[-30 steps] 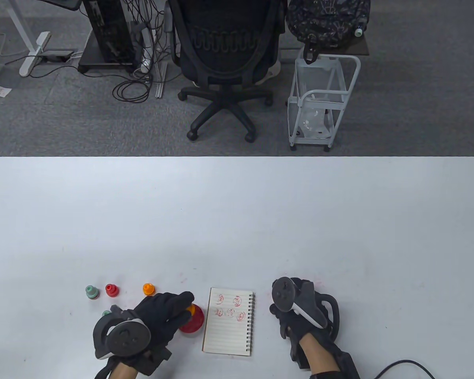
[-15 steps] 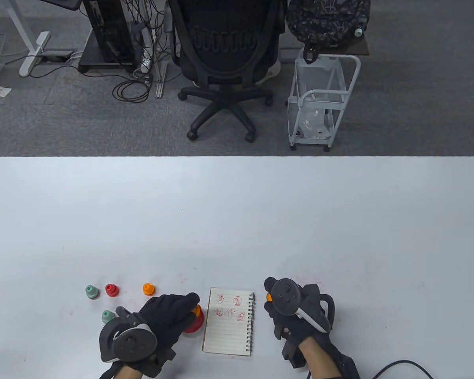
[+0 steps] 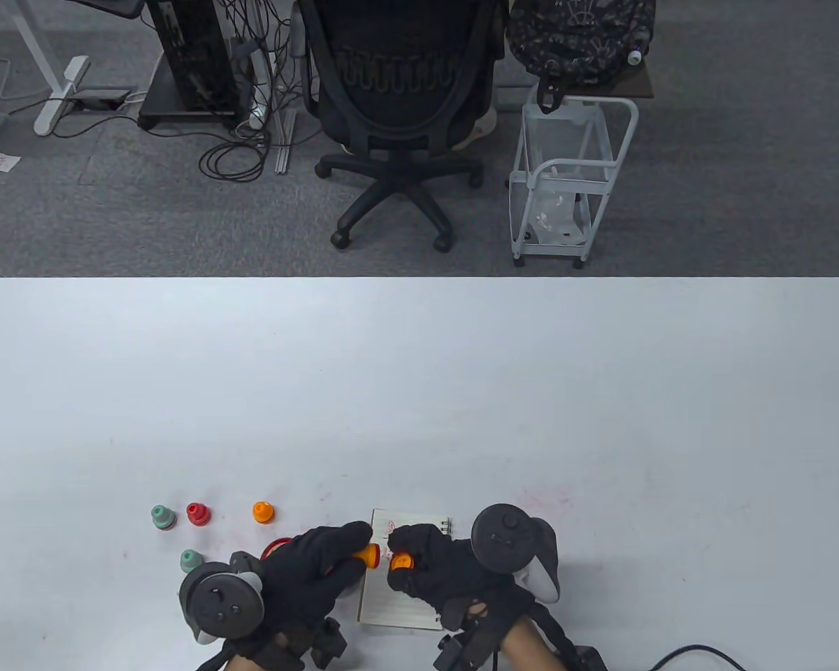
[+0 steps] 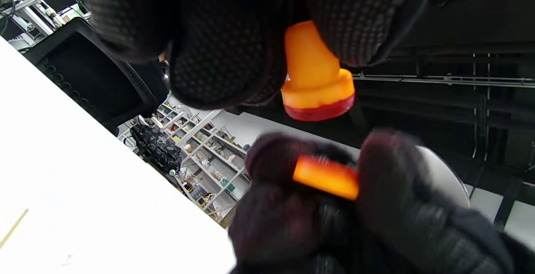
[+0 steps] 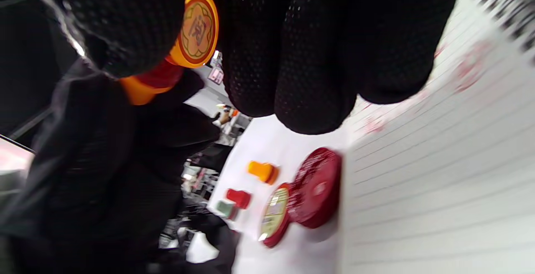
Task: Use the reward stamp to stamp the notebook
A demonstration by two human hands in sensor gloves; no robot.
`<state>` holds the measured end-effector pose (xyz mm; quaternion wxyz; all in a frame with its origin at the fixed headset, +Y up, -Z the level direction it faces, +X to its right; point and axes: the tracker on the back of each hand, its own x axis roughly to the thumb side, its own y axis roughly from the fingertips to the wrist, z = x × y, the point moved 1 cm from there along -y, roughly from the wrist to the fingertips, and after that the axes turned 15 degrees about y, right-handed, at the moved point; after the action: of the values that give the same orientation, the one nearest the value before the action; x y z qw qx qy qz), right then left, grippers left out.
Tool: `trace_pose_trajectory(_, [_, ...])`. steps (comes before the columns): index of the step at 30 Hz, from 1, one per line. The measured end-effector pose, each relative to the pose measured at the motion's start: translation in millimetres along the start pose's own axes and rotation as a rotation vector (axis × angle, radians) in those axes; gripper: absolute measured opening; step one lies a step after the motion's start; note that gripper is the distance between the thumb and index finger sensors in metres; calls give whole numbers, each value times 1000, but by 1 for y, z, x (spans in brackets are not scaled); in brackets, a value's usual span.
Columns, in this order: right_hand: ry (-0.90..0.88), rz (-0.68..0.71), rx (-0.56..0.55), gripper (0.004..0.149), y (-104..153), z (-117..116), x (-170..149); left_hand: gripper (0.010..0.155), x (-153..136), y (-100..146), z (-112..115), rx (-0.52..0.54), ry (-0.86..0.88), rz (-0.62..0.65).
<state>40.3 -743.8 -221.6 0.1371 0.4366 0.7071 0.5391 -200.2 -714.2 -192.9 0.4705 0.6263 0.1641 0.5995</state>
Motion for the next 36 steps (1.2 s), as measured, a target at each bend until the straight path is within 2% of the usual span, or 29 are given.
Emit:
trace_pose_trajectory(4, [-129, 0, -59, 66, 1, 1, 2, 47, 2, -1, 6, -63, -63, 11])
trace_pose_trajectory(9, [-75, -15, -62, 66, 4, 0, 3, 47, -2, 0, 8, -63, -18, -14])
trace_pose_trajectory(15, [-36, -29, -82, 64, 4, 3, 3, 47, -4, 1, 4, 18, 36, -17])
trace_pose_trajectory(18, [18, -24, -30, 65, 4, -1, 5, 47, -6, 1, 9, -11, 43, -21])
trace_pose_trajectory(21, [29, -18, -58, 65, 3, -2, 7, 48, -6, 1, 12, -33, 26, -24])
trace_pose_trajectory(25, [22, -34, -110, 65, 4, -1, 7, 48, -6, 1, 16, -48, 54, -29])
trace_pose_trajectory(31, [-11, -29, -87, 65, 3, -2, 6, 47, -12, 3, 15, 10, 152, -54])
trace_pose_trajectory(36, [-26, -44, -77, 65, 4, -5, 5, 46, -16, 3, 16, 11, 193, -76])
